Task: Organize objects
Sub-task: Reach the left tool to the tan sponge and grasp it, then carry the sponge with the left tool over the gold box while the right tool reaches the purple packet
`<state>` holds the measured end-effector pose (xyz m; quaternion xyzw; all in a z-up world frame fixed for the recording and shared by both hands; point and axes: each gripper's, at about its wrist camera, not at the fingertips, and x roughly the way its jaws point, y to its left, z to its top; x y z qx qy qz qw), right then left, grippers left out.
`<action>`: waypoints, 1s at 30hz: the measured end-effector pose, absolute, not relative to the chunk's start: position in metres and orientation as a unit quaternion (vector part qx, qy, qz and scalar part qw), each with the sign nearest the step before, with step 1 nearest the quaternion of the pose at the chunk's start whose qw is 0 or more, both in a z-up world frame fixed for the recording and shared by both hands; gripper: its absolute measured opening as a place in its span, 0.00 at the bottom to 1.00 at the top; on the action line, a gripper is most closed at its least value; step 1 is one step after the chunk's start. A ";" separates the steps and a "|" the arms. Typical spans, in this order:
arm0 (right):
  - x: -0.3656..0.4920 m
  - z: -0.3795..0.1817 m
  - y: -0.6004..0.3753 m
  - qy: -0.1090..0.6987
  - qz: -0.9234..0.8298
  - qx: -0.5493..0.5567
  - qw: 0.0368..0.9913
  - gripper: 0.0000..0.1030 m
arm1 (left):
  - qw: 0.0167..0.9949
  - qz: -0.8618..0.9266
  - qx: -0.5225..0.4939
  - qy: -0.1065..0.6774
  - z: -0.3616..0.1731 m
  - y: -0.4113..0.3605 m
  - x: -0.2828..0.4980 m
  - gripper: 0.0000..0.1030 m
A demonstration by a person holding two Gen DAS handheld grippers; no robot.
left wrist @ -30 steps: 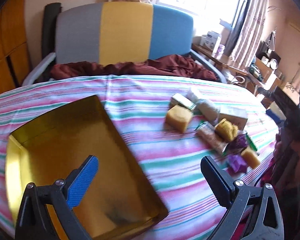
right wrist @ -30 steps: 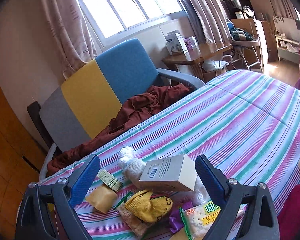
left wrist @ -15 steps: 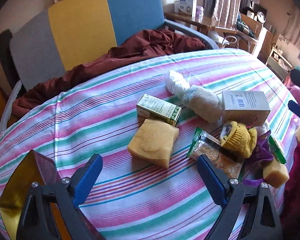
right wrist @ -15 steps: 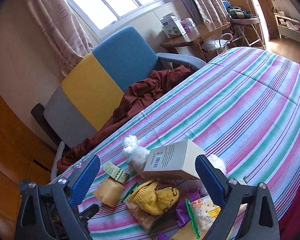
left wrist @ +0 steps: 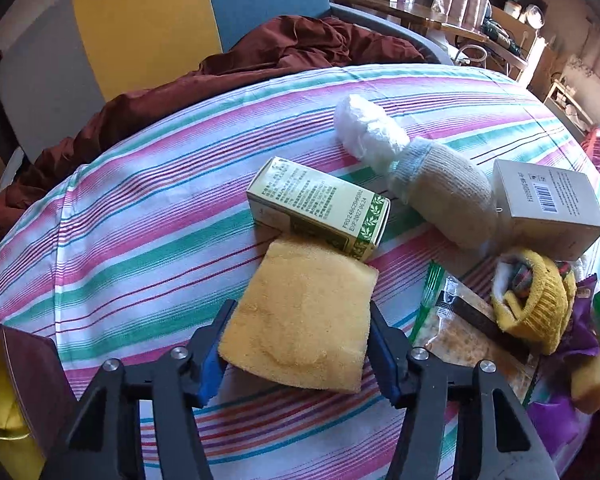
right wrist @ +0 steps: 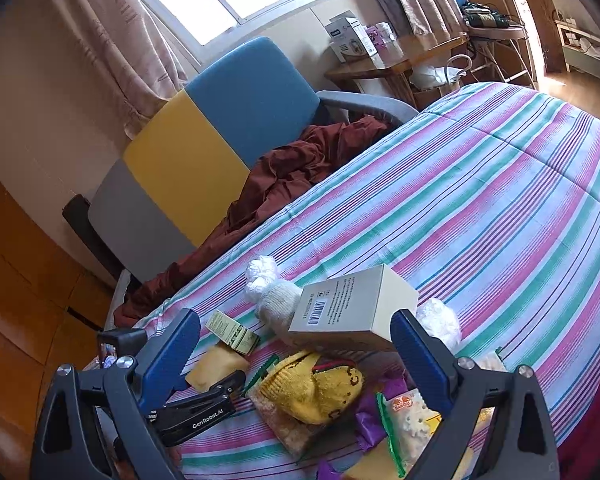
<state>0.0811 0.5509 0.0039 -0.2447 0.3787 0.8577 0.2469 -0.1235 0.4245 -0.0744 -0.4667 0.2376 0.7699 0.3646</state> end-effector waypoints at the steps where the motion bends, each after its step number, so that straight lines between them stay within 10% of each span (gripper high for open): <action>1: 0.080 0.004 0.551 0.378 0.857 -0.248 0.247 0.95 | 0.365 0.770 -0.467 0.237 -0.074 0.422 -0.121 0.58; 22: 0.054 -0.016 0.541 0.365 0.841 -0.342 0.204 0.79 | 0.409 0.816 -0.379 0.153 0.003 0.283 0.006 0.58; 30: 0.047 0.021 0.498 0.246 0.860 -0.435 0.101 0.74 | 0.380 0.841 -0.368 0.117 0.012 0.212 -0.001 0.58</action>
